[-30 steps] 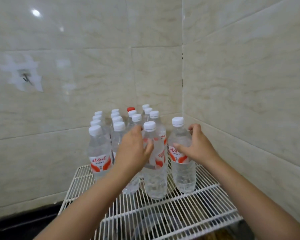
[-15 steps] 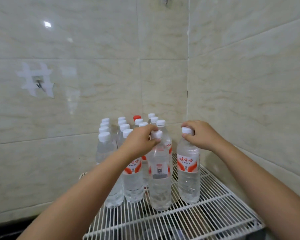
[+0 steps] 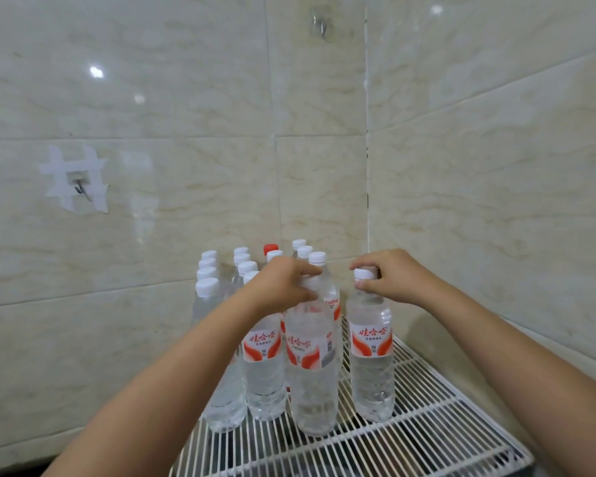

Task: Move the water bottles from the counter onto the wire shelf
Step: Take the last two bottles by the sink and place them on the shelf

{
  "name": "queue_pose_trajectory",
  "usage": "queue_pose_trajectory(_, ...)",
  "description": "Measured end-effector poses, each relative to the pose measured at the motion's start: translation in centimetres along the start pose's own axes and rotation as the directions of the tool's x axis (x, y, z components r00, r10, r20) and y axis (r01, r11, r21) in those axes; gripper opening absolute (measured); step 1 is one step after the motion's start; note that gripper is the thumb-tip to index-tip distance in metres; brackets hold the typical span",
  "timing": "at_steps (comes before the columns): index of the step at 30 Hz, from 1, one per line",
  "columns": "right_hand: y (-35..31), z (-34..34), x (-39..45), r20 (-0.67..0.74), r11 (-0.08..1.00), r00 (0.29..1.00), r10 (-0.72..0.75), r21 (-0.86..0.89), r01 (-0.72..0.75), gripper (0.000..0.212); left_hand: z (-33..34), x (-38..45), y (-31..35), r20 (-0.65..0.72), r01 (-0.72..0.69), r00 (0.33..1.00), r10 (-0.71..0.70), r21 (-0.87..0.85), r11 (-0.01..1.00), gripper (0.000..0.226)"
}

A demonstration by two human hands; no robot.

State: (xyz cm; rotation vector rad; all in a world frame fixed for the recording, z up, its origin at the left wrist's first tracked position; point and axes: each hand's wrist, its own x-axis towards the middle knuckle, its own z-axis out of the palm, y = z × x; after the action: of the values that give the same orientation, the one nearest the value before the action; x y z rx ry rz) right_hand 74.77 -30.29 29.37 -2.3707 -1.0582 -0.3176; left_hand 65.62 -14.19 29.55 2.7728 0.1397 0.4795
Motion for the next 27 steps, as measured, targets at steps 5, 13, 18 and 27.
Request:
queue_pose_trajectory(5, -0.2, 0.7, 0.5, -0.055, 0.998, 0.998, -0.006, 0.063, 0.009, 0.037, 1.3, 0.2, 0.6, -0.225, 0.11, 0.969, -0.1, 0.032, 0.993, 0.033)
queue_pose_trajectory(13, -0.6, 2.4, 2.0, -0.05, 0.975, 0.994, -0.095, 0.195, 0.103, 0.037, 1.8, 1.3, 0.7, -0.266, 0.202, 0.95, -0.165, 0.116, 0.973, 0.029)
queue_pose_trajectory(18, -0.6, 3.4, 3.1, -0.069, 0.968, 0.994, -0.084, 0.231, 0.098, 0.035, 1.7, 1.3, 0.2, -0.263, 0.19, 0.953, -0.148, 0.141, 0.971, 0.029)
queue_pose_trajectory(27, -0.1, 4.9, 3.8, -0.134, 0.962, 0.986, -0.102, 0.238, 0.132, 0.035, 2.1, 1.4, -0.3, -0.261, 0.133, 0.962, -0.075, 0.212, 0.968, 0.033)
